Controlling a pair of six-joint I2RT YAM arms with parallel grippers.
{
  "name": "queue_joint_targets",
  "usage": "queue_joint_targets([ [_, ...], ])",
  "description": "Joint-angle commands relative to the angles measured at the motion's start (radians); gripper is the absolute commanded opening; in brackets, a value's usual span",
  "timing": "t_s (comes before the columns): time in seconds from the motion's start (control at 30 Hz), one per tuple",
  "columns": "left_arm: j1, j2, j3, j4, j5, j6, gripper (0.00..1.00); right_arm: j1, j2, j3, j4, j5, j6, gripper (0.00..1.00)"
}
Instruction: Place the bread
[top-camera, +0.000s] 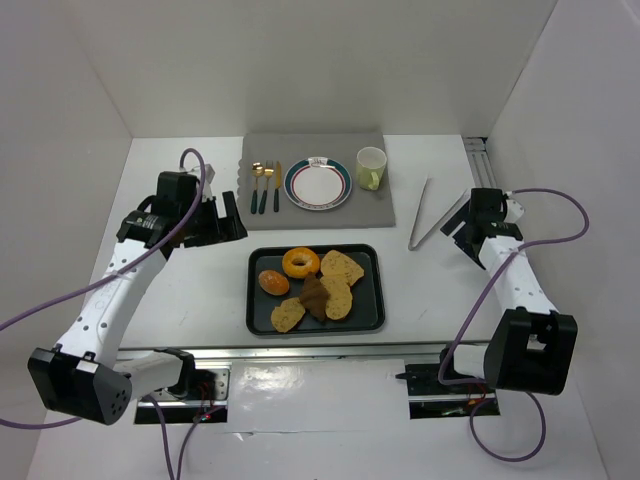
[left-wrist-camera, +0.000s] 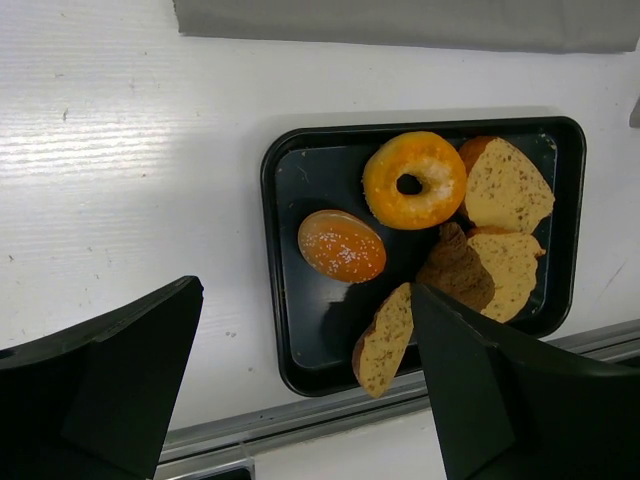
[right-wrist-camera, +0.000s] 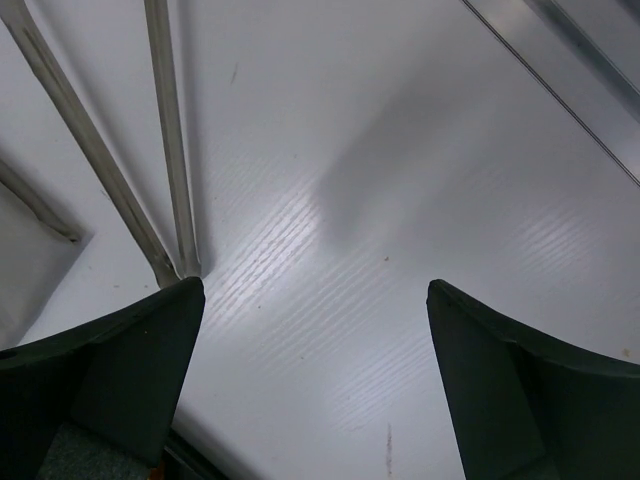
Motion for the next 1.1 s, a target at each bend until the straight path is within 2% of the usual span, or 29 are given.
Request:
queue_joint_targets([
  [0.0,0.006,-0.001,0.001,0.03,0.028,0.019,0.99,-0.004,-0.008,-0.008,0.058,-0.003,-0.032,0.99],
  [0.33,0.006,-0.001,-0.009,0.04,0.046,0.01,0.99,-0.004,0.019,-0.018,0.058,0.022,-0.041,0.99],
  [0.6,0.006,-0.044,-0.08,0.049,0.119,-0.009,0.99,0.117,0.075,-0.027,0.165,0.019,-0.081,0.99],
  [0.73,-0.034,-0.094,-0.129,0.04,0.11,-0.009,0.99,0.152,0.168,-0.005,0.254,-0.068,-0.123,0.99],
  [1.07,-0.057,-0.125,-0.161,0.04,0.075,-0.038,0.99,0.19,0.409,0.07,0.391,-0.05,-0.147,0.99],
])
